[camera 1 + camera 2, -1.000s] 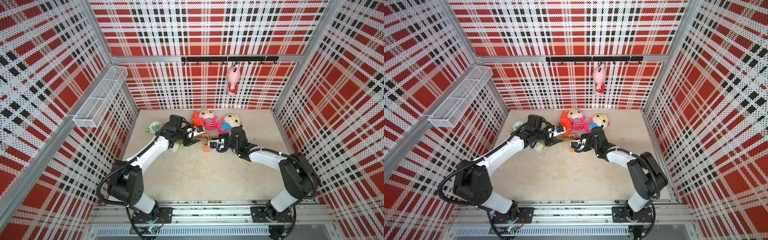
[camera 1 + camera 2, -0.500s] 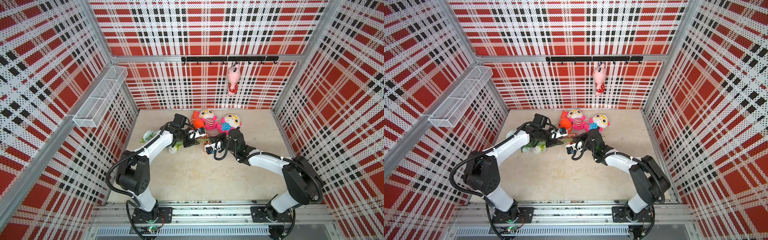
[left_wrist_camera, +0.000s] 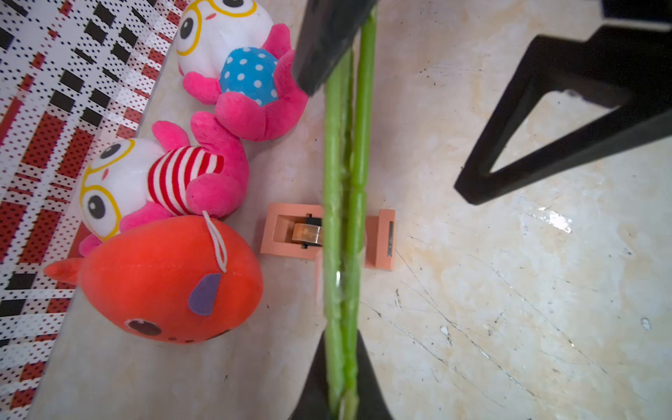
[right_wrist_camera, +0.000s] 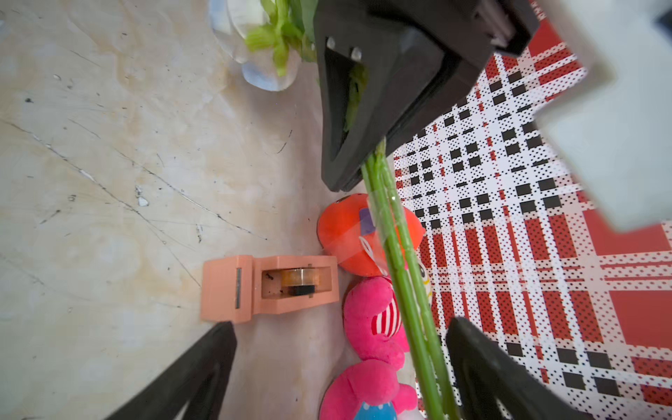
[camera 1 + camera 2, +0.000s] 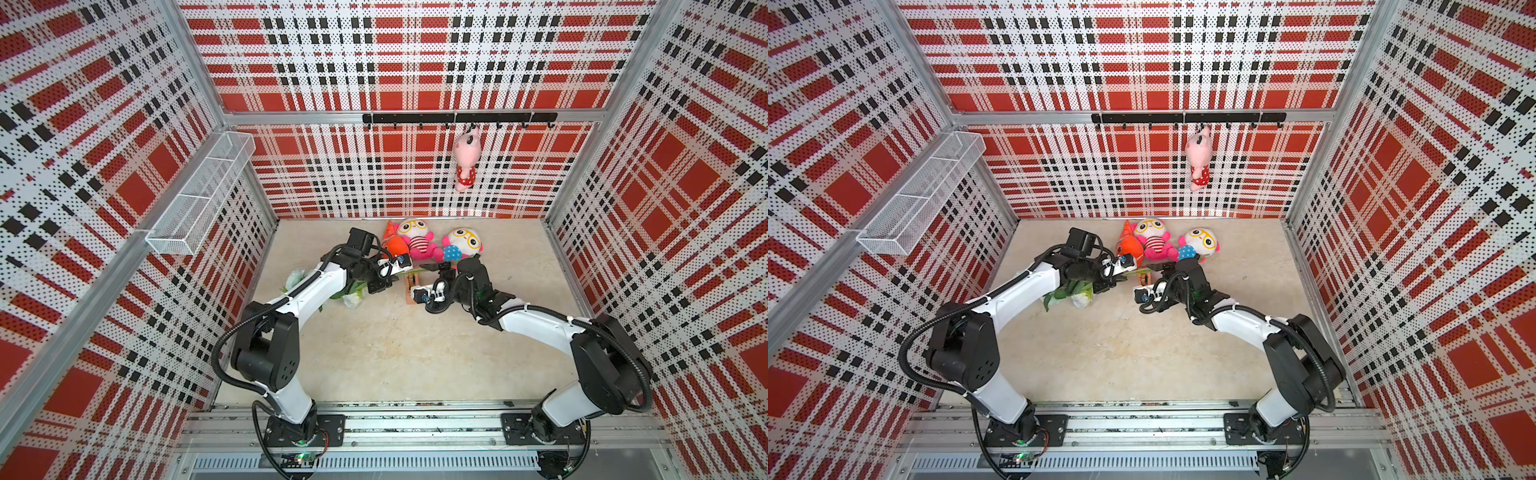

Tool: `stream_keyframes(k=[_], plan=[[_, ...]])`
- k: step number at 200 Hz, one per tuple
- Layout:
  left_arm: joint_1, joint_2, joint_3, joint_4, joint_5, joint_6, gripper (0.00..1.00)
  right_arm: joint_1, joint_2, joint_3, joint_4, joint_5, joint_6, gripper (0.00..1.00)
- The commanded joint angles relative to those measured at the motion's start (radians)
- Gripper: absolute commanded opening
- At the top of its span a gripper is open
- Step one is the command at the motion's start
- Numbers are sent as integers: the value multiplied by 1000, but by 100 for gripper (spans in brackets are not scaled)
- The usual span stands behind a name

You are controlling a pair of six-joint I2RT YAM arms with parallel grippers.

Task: Wrap bouquets with tape
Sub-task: Wrap the tape around the bouquet.

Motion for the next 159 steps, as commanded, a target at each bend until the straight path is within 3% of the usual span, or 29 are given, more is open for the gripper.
stream_keyframes(k=[1,26,39,74,96,130,159], plan=[[-59,-94,-57,136,-131,3,0,-47,-135,52,-110,-135,337,100],[-119,-164,-140,250,-283,4,0,-220,-193,196,-337,-379,706,100],[-151,-209,-187,309,-349,15,0,-288,-190,267,-494,-500,740,100],[-243,-314,-323,502,-551,80,0,-299,-116,424,-689,-387,784,100],[-277,-332,-350,546,-625,118,0,-297,26,591,-864,-447,750,100],[-291,-331,-367,588,-660,152,0,-232,225,783,-1150,-442,572,100],[-295,-311,-364,604,-674,164,0,-219,335,866,-1266,-490,468,91]])
